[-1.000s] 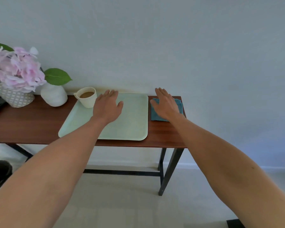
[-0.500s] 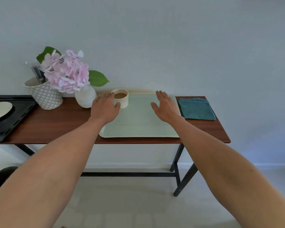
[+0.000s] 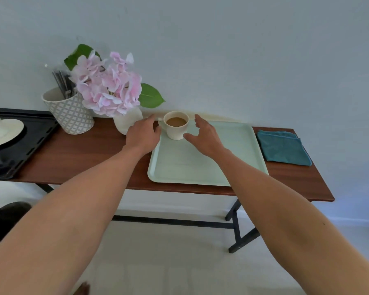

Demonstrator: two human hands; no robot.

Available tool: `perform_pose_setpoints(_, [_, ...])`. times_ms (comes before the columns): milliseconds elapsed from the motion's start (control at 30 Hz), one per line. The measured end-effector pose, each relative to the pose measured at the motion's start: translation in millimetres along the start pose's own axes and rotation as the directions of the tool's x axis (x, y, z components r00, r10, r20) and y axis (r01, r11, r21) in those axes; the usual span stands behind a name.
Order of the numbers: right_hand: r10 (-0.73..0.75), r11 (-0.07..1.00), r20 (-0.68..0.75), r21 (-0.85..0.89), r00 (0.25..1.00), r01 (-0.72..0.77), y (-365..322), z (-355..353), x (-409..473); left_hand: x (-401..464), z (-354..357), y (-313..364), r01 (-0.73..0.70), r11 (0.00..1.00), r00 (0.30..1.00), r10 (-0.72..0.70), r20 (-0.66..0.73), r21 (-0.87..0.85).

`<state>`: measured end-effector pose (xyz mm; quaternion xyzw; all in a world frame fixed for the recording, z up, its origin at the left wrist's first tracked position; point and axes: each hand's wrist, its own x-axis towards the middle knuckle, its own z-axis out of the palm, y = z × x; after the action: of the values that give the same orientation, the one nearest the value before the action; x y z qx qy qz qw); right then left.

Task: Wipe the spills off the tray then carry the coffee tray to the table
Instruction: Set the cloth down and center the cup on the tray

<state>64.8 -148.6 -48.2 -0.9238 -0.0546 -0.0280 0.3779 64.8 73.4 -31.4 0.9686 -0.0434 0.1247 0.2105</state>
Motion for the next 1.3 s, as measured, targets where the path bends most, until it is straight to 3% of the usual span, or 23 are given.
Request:
perform_pose_setpoints(333, [0.005, 0.956, 0.032, 0.293, 0.999, -0.015, 7.2, 28.3, 30.9, 32.0, 30.6, -8.4, 0.029, 0.995, 1.0, -0.029, 0.003, -0.101])
perform_pose_setpoints(567, [0.013, 0.924, 0.027, 0.381, 1.0, -0.022, 10.1, 30.2, 32.6, 39.0, 43.8, -8.9, 0.061, 0.953, 0.994, -0.084, -0.063, -0.296])
perform_pose_setpoints(867, [-0.031, 0.911, 0.004, 0.413, 1.0, 0.026, 19.5, 15.9, 19.9, 35.1, 47.8, 10.3, 0.021, 0.928, 0.992, -0.065, -0.107, -0.372])
perform_pose_setpoints(1300, [-0.007, 0.954, -0.004, 0.299, 1.0, 0.008, 49.5, -33.5, -23.6, 2.7, 64.5, 63.3, -0.003, 0.885, 0.999, -0.02, -0.046, -0.465])
